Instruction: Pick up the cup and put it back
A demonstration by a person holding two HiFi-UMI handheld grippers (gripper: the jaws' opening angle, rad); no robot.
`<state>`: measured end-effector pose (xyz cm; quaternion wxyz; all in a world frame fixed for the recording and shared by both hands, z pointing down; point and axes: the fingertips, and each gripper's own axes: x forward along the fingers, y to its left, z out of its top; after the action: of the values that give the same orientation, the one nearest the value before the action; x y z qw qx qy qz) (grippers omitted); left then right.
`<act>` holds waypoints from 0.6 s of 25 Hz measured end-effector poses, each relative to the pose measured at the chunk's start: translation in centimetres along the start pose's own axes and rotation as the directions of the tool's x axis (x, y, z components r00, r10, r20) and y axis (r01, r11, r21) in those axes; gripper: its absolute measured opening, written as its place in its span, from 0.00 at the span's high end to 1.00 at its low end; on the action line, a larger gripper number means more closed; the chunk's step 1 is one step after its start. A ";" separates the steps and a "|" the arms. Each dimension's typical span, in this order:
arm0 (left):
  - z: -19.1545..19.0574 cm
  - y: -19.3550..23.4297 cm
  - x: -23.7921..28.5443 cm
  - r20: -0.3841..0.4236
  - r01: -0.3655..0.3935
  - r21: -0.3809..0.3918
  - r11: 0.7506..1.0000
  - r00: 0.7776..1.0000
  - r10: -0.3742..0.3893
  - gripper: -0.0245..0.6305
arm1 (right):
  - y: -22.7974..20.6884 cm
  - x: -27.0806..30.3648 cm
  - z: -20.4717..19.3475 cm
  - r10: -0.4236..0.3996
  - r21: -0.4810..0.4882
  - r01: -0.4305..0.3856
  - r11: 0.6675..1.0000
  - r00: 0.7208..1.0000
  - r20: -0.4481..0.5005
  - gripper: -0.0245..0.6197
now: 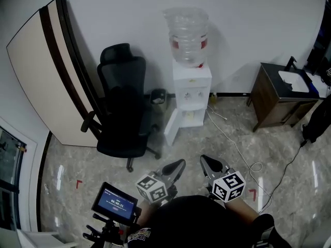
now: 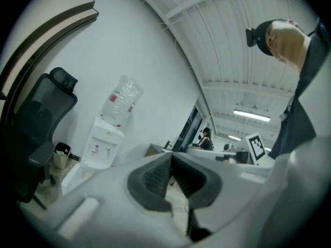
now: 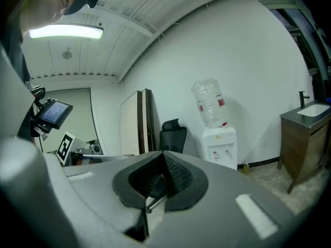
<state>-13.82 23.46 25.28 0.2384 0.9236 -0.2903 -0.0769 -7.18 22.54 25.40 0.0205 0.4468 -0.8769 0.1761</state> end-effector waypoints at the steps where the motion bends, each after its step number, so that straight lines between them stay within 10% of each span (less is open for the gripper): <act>1: -0.1 -0.3 0.5 0.000 -0.001 0.000 1.000 1.000 0.001 0.96 | -0.5 -0.4 0.1 -0.003 0.005 0.003 1.000 1.000 0.001 0.95; 15: -3.7 -4.0 5.1 -0.054 0.038 -0.011 0.999 0.998 -0.038 0.96 | -4.2 -4.5 -0.9 -0.013 0.046 0.013 0.999 1.000 -0.010 0.95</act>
<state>-6.56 24.85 26.50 0.2495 0.9294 -0.2658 -0.0579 -1.22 24.08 26.65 0.0156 0.4519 -0.8696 0.1981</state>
